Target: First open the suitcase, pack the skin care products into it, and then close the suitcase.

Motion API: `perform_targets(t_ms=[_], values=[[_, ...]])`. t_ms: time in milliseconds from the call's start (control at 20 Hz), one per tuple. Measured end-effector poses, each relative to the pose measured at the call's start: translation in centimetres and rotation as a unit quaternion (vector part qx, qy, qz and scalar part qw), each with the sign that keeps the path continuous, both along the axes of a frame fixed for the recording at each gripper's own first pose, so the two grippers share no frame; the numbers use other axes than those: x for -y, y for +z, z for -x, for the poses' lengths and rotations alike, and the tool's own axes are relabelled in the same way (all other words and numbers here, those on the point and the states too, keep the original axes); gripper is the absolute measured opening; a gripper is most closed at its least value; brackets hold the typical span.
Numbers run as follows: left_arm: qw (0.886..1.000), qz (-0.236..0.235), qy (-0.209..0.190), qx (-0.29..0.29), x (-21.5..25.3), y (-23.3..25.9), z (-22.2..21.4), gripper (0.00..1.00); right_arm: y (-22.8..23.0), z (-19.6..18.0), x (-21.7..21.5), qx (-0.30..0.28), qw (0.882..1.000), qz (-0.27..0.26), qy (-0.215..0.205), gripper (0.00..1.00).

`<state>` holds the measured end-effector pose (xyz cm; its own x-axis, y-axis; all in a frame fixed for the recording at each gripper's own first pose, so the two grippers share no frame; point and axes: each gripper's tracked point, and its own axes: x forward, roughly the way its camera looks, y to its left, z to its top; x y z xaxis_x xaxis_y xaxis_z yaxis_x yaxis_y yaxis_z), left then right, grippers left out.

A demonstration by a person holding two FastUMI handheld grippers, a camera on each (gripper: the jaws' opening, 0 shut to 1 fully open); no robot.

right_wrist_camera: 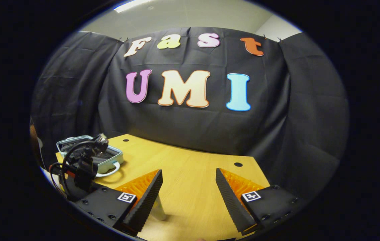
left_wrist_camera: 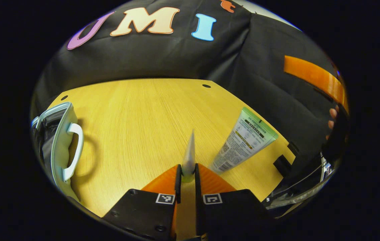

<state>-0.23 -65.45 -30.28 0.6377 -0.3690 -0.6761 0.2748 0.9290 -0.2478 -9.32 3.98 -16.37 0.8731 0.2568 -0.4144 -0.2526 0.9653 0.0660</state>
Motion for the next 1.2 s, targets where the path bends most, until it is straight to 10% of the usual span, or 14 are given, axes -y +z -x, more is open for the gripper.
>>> perform_targets(t_ms=[450, 1200], values=[[0.999, -0.017, 0.028, 0.013, -3.0, 3.4, -0.3, 0.12, -7.5, 4.1, -3.7, -0.074, 0.995, 0.015, 0.060, 0.98], [0.994, -0.034, 0.101, 0.014, -8.6, 7.9, 3.0, 0.12, -16.0, 8.0, -6.1, -0.171, 0.981, 0.009, 0.093, 0.40]])
